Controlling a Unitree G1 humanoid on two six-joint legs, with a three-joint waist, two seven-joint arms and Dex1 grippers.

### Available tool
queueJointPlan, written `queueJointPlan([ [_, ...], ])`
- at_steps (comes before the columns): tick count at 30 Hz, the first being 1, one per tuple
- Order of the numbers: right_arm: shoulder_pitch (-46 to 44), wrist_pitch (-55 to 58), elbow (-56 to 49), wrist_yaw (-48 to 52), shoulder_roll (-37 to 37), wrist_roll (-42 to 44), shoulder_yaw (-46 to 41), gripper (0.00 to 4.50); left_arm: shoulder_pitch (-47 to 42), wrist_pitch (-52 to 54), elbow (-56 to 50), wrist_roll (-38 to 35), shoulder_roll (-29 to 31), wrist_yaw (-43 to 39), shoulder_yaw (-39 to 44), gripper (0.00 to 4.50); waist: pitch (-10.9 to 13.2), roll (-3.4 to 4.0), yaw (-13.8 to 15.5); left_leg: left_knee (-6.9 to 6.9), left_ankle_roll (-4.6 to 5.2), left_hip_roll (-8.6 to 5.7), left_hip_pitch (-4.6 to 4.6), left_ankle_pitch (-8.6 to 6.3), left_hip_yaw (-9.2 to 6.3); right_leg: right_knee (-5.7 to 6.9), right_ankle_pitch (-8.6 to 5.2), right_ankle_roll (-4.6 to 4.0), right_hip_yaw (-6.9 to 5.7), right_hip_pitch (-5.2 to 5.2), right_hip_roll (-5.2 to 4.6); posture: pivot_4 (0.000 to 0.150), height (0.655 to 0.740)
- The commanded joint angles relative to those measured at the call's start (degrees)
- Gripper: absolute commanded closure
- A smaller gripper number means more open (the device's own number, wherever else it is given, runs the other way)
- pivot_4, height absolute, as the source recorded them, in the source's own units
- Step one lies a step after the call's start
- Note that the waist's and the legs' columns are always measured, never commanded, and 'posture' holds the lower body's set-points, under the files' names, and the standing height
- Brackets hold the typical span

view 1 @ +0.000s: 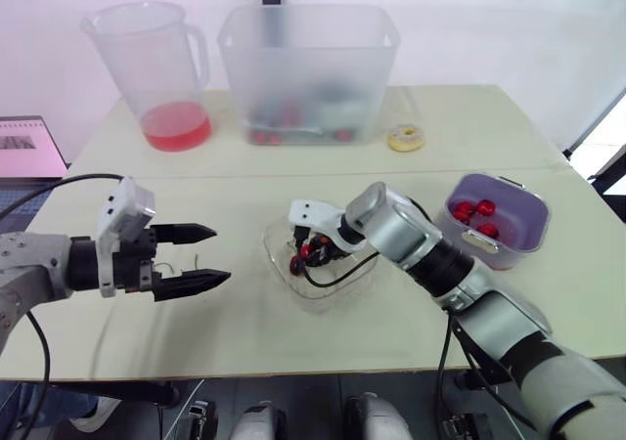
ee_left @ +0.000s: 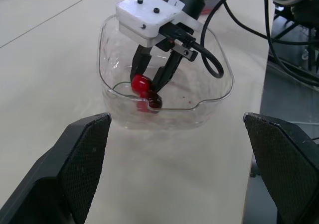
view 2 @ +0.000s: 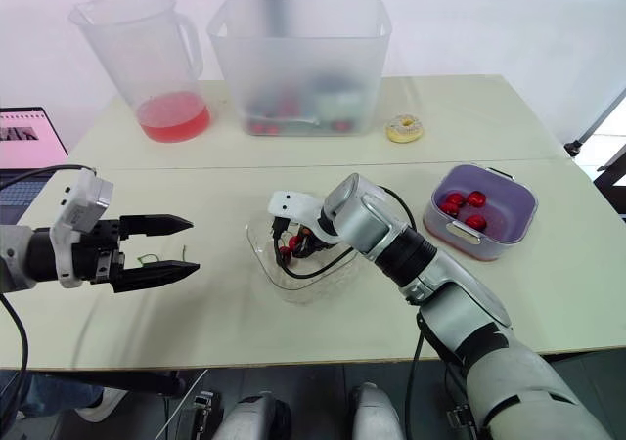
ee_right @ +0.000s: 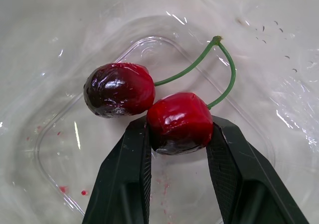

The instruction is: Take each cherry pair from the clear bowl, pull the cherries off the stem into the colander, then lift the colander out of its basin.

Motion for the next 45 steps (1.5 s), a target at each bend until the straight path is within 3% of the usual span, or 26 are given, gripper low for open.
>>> queueJointPlan([
  [1,-1.5,0.0,-1.7,0.6,-1.1,0.5,0.4,2.92,-0.3,-1.0,-0.8,0.1,0.1,0.1,0.6,0.00,0.0,0.00,0.1,0.00,0.00,0.00,0.00,0.00,0.00,0.00,0.00,0.00,0.00,0.00,0.00,0.150,0.6886],
  [9,-3.8,1.7,-9.6,4.2,-6.3,1.7,0.6,2.92,-0.8,-0.9,0.1,-0.2,-0.7,0.5,0.4,0.00,0.0,0.00,0.1,0.00,0.00,0.00,-0.01,0.00,0.00,-0.01,0.00,0.00,0.00,0.00,0.00,0.150,0.6886],
  [14,-5.7,1.5,-18.7,7.6,-13.2,5.8,-4.9,2.92,-4.8,1.9,2.9,-5.2,-3.6,3.2,1.5,0.00,0.0,0.00,0.2,0.00,0.00,0.00,-0.01,0.00,-0.01,0.00,0.00,0.00,0.00,-0.01,0.00,0.150,0.6886],
  [18,-2.2,-15.8,-23.3,5.8,-15.3,11.0,-16.5,2.92,-10.4,4.7,6.3,-11.2,-6.9,7.9,2.6,0.00,0.0,-0.04,0.3,0.00,0.01,-0.01,0.00,0.00,-0.04,-0.04,0.00,0.01,-0.01,0.04,-0.01,0.150,0.6886],
  [23,0.2,-23.9,-24.5,-1.0,-13.6,12.7,-24.4,2.92,-18.7,6.3,9.4,-17.5,-12.9,17.0,2.5,0.00,0.0,-0.05,0.3,0.03,0.00,-0.01,0.06,0.00,-0.01,0.01,0.01,0.01,0.00,0.08,-0.03,0.150,0.6886],
  [28,2.4,-44.4,-21.4,-11.8,-13.6,3.4,-23.5,2.92,-28.2,5.8,12.2,-20.5,-20.6,26.0,-0.1,0.00,0.0,-0.09,0.4,0.07,0.00,-0.02,0.07,0.01,-0.02,0.02,0.01,0.01,-0.01,0.12,-0.04,0.150,0.6886],
  [34,4.9,-60.6,-18.3,-22.1,-13.5,-6.9,-21.7,2.92,-34.4,4.0,15.1,-18.4,-26.7,30.1,-3.3,0.00,-0.1,-0.11,0.2,0.06,-0.02,-0.02,0.09,0.01,0.01,0.02,0.01,0.02,-0.01,0.14,-0.03,0.150,0.6886],
  [45,5.8,-57.5,-20.5,-24.7,-8.7,-5.3,-24.1,2.92,-35.8,0.7,14.7,-14.5,-32.8,31.1,-6.7,0.00,-0.1,-0.11,0.3,0.08,-0.03,0.00,0.10,0.02,0.00,0.01,0.01,0.01,-0.01,0.15,-0.01,0.150,0.6886],
])
